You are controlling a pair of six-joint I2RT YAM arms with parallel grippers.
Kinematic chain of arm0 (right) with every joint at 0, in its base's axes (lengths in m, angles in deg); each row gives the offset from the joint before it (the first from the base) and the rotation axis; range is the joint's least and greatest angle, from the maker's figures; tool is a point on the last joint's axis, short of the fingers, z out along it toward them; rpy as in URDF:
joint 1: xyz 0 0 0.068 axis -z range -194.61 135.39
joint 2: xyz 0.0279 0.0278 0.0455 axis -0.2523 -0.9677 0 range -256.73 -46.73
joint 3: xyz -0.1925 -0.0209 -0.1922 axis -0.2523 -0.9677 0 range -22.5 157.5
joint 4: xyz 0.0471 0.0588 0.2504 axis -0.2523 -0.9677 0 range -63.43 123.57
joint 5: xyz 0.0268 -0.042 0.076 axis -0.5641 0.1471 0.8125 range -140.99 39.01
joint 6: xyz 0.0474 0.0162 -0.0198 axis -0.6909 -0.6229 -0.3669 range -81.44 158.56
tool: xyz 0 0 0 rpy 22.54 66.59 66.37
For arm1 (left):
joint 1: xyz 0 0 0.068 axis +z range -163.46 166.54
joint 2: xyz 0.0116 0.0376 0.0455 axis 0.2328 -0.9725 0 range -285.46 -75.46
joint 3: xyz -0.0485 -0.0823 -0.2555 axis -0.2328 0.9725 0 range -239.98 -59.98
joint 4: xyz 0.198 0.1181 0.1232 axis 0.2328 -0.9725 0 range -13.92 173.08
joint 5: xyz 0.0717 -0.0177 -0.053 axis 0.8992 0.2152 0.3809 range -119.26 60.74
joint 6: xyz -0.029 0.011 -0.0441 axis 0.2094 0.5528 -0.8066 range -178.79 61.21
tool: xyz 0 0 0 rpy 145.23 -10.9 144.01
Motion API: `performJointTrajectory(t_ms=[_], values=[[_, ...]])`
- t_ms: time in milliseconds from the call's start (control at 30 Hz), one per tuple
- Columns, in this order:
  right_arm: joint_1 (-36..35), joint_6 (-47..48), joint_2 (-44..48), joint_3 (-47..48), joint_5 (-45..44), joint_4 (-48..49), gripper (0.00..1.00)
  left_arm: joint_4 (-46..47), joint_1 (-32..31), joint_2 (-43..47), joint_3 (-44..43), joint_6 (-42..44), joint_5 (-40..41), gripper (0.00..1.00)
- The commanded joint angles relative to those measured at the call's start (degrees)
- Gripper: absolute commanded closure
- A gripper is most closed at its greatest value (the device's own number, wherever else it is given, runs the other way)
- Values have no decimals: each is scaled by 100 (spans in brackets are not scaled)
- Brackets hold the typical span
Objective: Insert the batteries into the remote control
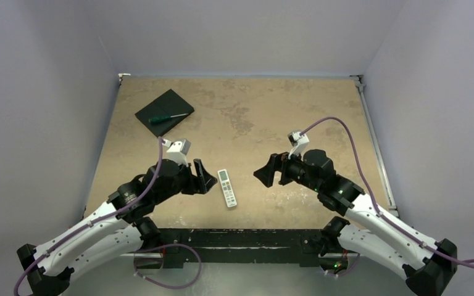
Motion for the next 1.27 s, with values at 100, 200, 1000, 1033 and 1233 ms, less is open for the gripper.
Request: performJointTrajectory(t_ms=[100,200,1000,1033,1233], values=[[12,313,790,-349,-297,-234,1,224,14,39,-202,782,8,32],[14,493,1081,-418,-297,-302,1,351,19,23,-124,854,-9,31],[10,530,2027,-393,-461,-413,1,-53,19,584,-485,1437,228,31],[17,530,2030,-370,-461,-448,1,-29,11,598,-441,1440,261,31],[7,503,2135,-424,-461,-451,1,-98,16,663,-425,1377,526,29]])
